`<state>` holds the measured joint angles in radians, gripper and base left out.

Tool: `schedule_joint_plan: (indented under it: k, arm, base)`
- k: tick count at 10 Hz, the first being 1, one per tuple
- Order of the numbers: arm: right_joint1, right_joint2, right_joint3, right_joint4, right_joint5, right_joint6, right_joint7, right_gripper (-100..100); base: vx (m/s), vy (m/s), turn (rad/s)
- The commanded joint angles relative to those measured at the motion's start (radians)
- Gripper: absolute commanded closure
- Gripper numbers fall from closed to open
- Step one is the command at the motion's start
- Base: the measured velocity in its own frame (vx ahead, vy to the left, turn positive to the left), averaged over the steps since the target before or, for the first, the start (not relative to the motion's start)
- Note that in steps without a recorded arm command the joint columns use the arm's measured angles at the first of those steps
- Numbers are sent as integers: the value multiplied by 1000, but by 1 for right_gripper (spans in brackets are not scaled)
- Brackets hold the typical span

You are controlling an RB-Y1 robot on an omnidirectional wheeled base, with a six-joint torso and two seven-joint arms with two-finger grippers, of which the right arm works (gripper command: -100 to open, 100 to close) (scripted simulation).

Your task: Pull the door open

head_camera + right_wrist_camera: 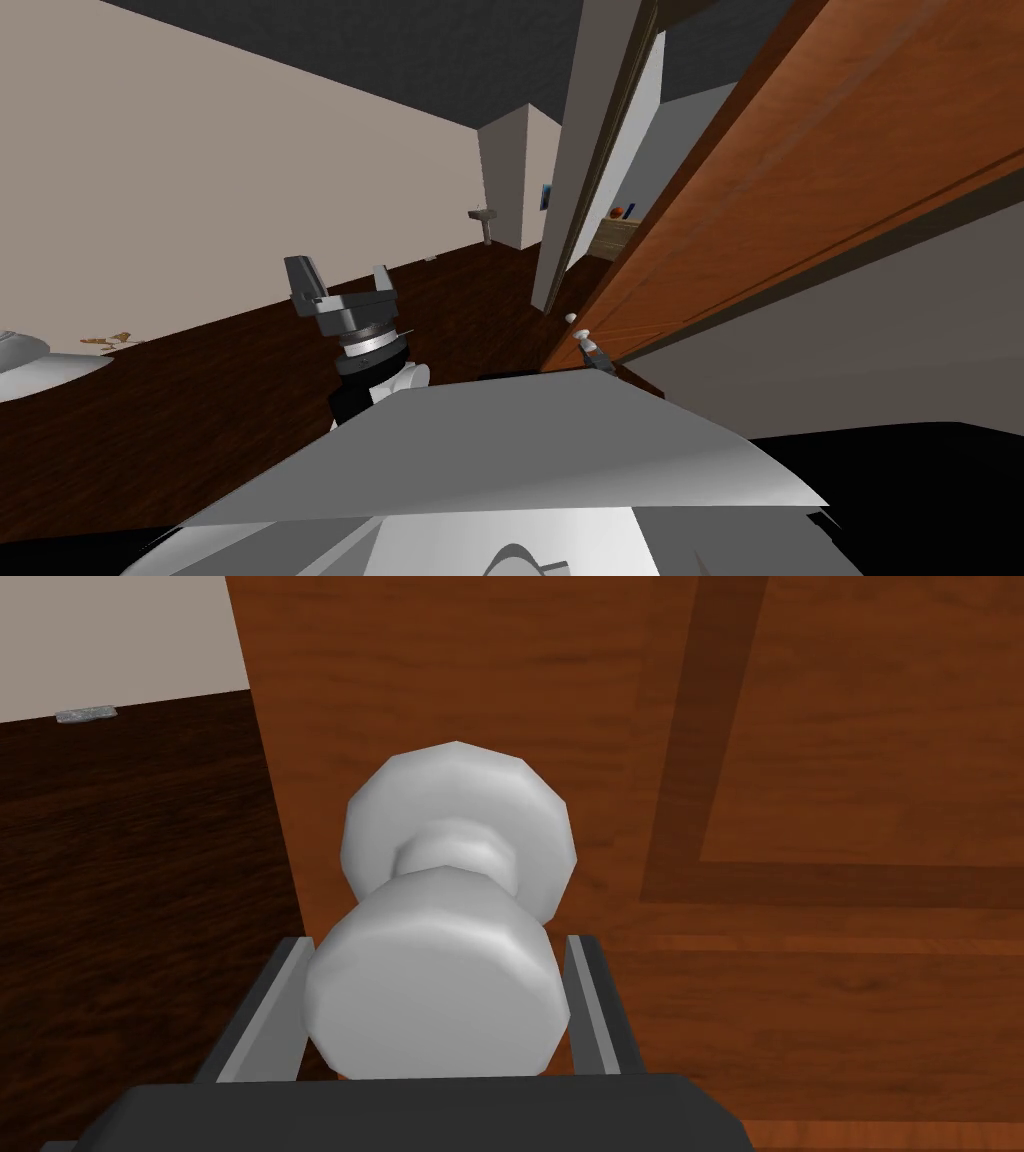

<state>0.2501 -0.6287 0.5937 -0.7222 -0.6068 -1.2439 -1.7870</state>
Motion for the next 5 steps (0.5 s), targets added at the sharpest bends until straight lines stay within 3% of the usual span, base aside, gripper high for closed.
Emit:
schedule_joint_plan:
  k: [1,5]
  arm:
    - [-1,-4,7,8,3,-17,-8,100]
    - [-6,-11,21,33,8,-45,-26,100]
  base:
    - [-215,-72,160]
    - [-186,-55,114]
